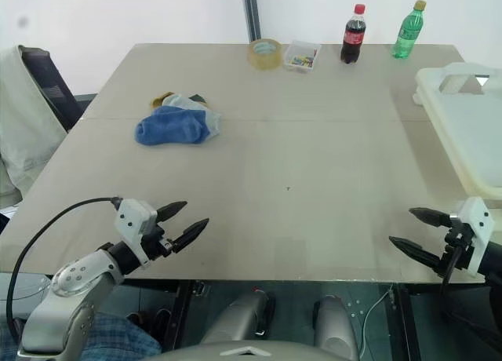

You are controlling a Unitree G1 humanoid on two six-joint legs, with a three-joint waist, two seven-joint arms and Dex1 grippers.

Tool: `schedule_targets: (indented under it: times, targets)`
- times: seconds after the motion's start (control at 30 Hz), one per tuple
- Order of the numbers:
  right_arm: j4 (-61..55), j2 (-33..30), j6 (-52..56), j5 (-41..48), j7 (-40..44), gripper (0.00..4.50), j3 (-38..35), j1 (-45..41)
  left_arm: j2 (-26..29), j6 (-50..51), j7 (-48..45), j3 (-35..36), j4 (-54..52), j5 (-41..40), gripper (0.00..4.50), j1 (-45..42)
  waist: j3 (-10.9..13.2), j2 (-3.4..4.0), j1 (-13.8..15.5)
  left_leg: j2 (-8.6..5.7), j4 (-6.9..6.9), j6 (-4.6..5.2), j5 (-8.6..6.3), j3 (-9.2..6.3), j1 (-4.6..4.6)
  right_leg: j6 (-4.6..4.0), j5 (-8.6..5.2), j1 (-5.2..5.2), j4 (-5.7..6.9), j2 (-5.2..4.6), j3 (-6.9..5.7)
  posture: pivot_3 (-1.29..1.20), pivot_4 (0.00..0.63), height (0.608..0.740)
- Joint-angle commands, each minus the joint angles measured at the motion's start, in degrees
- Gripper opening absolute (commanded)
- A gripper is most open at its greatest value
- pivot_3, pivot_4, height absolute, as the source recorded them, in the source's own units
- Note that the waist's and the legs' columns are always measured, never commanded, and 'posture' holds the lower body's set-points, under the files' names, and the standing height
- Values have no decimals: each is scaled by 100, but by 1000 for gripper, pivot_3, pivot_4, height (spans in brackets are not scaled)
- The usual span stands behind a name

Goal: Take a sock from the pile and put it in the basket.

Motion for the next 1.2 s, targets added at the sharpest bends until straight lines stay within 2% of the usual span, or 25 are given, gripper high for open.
schedule_targets:
  times: [0.03, 0.13, 0.27, 0.5, 0.7, 0.87, 1.2]
  targets:
    - [-581, 91, 80, 229, -192, 4460, 7, -94, 69, -173, 6, -85, 98, 163, 3730, -217, 0, 0, 1, 0, 0, 0, 0, 1, 0, 0, 0, 0, 0, 0, 1, 0, 150, 740]
    - [-1109, 205, 323, 525, -411, 4460, 95, -263, 155, -68, -72, -168, 362, 198, 3730, -578, 0, 0, -9, 3, 0, -1, 0, 0, 0, 0, 0, -2, 3, 2, 0, 0, 150, 740]
    - [-1620, 483, 332, 793, -828, 4460, 275, -701, 243, -188, 140, -328, 1219, 626, 3730, -1526, 2, -3, 1, 4, 1, -1, 1, 1, -1, 1, 1, -4, 2, 21, -1, 0, 150, 740]
    - [-2348, 591, 616, 1318, -1308, 4460, 533, -1250, -85, -571, 545, -701, 2819, 1208, 3730, -3372, 6, -22, 1, -3, 4, -26, 16, -4, -12, 3, 3, -10, 3, 23, -4, 0, 150, 740]
    - [-2417, 570, 602, 1243, -1473, 4460, 621, -1317, -127, -1196, 1038, -860, 4759, 1837, 3730, -4804, 12, -36, -27, -4, 2, -26, 16, -2, -24, 3, 4, -29, 10, 24, -2, 0, 150, 740]
    - [-2403, 596, 505, 1148, -1497, 4460, 552, -1121, -82, -1632, 1185, -823, 5646, 2020, 3730, -5302, 15, -42, -109, -5, 2, -25, 16, 3, -25, 3, 4, -30, 10, 22, 4, 0, 150, 740]
    - [-2338, 635, 369, 1043, -1533, 4460, 559, -937, -49, -1804, 1546, -689, 5925, 2122, 3730, -5311, 15, -45, -154, -5, 7, -26, 17, 6, -24, 5, 5, -35, 23, 24, 11, 0, 150, 740]
